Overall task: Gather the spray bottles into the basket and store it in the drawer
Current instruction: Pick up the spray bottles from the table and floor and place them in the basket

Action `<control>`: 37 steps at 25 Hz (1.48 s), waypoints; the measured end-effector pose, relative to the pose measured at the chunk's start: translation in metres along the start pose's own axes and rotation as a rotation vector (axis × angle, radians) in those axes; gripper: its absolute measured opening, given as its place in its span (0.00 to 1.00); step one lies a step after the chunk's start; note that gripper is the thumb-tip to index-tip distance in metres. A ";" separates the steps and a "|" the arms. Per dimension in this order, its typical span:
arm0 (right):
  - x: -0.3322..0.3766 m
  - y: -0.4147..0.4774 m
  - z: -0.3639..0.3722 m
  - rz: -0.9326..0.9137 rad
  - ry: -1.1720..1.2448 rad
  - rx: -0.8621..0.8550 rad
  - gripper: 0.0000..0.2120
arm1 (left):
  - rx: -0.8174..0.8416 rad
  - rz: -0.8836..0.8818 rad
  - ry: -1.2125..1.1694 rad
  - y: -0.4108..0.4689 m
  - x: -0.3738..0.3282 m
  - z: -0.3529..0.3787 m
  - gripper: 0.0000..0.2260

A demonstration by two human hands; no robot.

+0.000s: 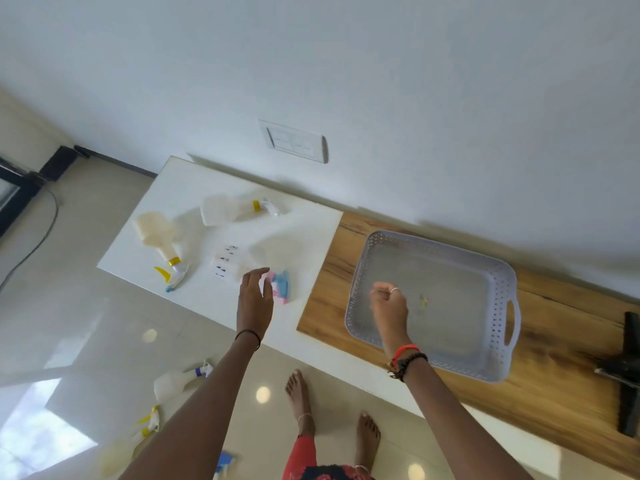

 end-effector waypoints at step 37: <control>0.069 -0.005 0.185 0.394 0.703 0.504 0.14 | 0.573 0.256 -0.183 0.122 0.044 -0.034 0.40</control>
Point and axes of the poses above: each hand's wrist, its own y-axis towards the middle knuckle, its own z-axis out of the palm, x = y × z, the point moved 1 cm from there along y, towards the middle knuckle, and after that the axes turned 7 degrees about z, right-handed, at the moved point
